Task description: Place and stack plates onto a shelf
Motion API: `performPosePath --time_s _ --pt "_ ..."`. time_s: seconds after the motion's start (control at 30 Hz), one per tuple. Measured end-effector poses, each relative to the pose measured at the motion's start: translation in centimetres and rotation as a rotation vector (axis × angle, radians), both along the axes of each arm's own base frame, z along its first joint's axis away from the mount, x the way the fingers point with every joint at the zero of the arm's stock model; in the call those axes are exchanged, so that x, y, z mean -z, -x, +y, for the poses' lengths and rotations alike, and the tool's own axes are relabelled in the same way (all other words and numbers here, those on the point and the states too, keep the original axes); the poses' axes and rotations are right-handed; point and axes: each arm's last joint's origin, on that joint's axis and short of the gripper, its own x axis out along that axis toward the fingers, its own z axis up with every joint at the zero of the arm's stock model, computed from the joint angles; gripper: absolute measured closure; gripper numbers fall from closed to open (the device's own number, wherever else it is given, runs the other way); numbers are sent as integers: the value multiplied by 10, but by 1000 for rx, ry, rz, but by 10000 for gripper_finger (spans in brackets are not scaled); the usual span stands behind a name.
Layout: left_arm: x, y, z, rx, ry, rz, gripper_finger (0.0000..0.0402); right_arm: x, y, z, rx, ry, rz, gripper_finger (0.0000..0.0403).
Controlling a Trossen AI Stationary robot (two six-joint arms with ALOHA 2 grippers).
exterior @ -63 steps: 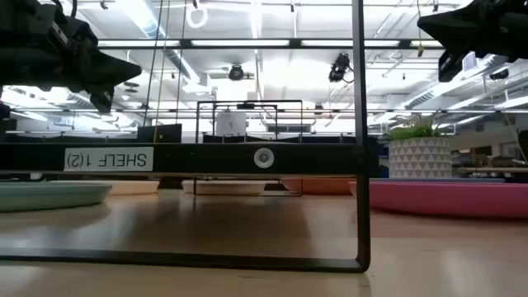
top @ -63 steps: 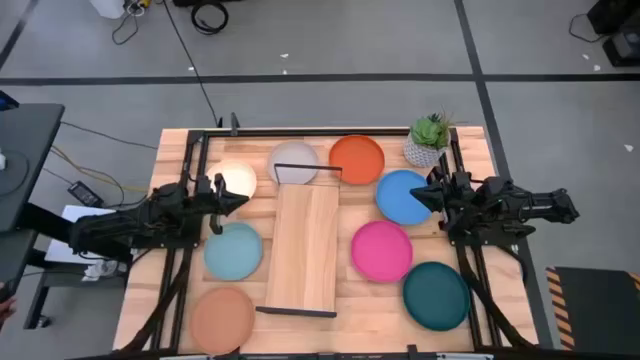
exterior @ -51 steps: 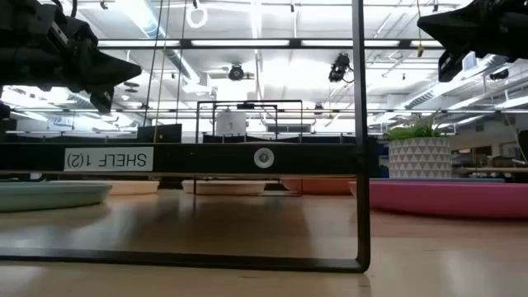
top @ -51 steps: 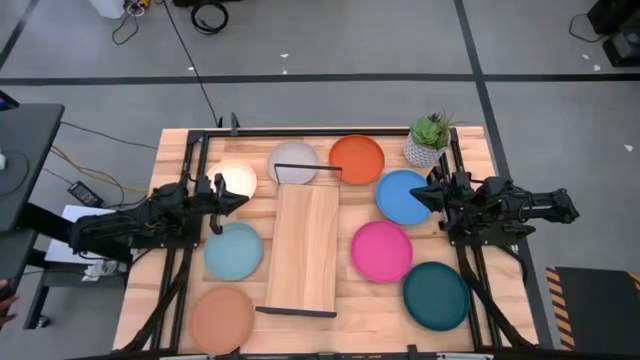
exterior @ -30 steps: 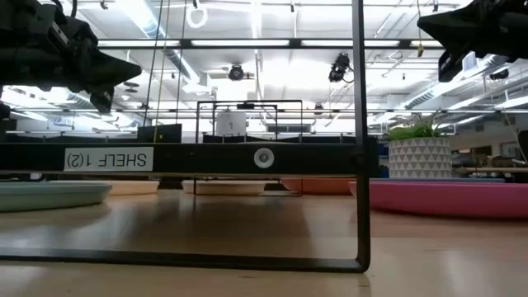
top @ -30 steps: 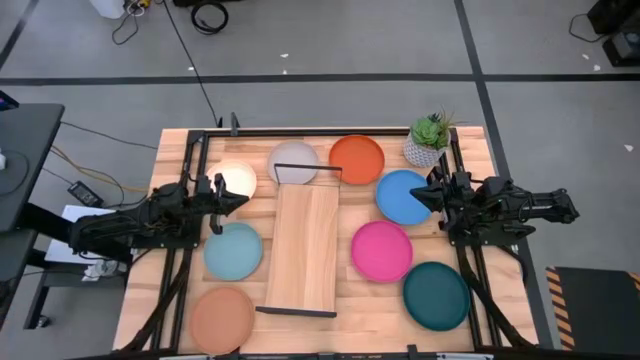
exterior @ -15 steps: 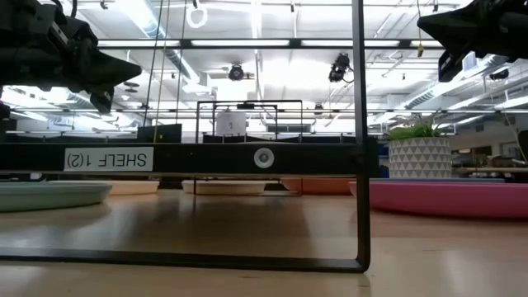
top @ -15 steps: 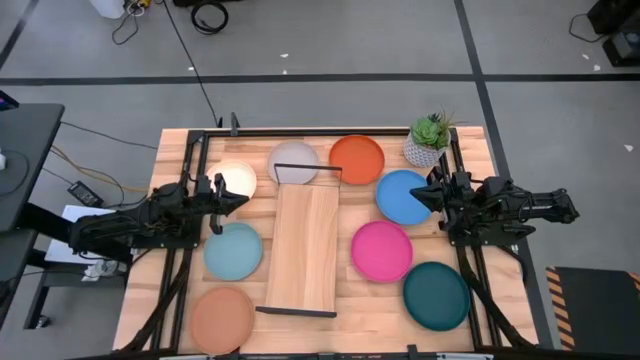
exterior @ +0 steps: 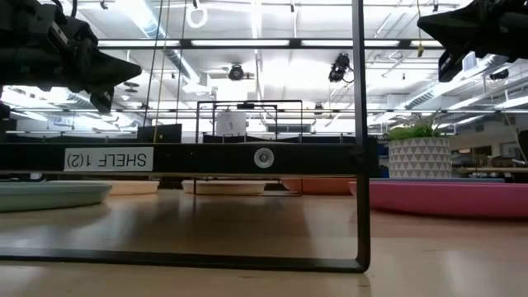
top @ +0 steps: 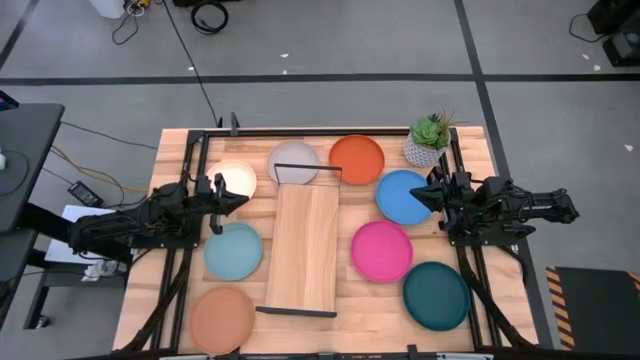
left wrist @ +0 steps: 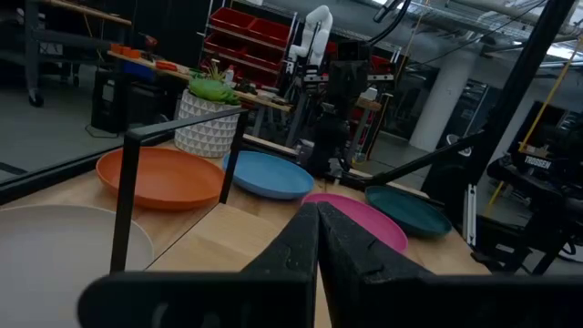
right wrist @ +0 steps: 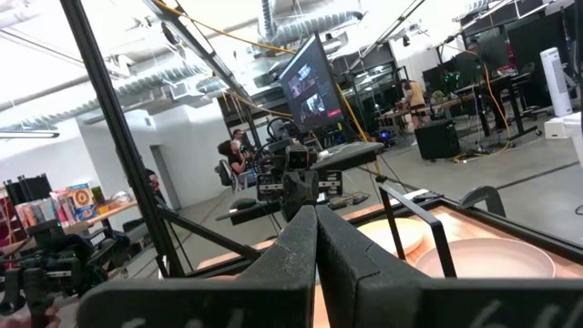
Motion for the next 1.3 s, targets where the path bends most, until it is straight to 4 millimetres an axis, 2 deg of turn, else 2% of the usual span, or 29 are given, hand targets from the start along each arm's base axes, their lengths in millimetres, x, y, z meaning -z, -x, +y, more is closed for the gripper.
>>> performPosePath --time_s 0.13,0.23,0.43,0.53,0.6,0.8,1.03,1.17,1.3 --pt "-3 0 0 2 5 -35 390 0 0 0 0 0 0 390" --pt "-4 0 0 10 79 -52 390 -1 0 0 10 13 -9 390" --pt "-11 1 0 5 27 -122 390 -12 5 -5 183 1 -120 390" --pt "-20 4 0 -31 8 -212 390 -13 5 -6 239 74 -113 390" --pt "-25 6 1 -74 -13 -271 390 -9 2 -5 233 104 -64 390" --pt "-34 10 2 -162 -109 -343 390 10 -16 -8 309 -18 154 391" --pt "-37 11 2 -166 -108 -384 390 35 -38 -9 357 -66 407 390" --pt "-37 11 2 -157 -77 -391 390 46 -47 -11 374 -38 531 373" --pt "-38 12 2 -153 -64 -409 390 41 -60 -14 357 12 672 341"
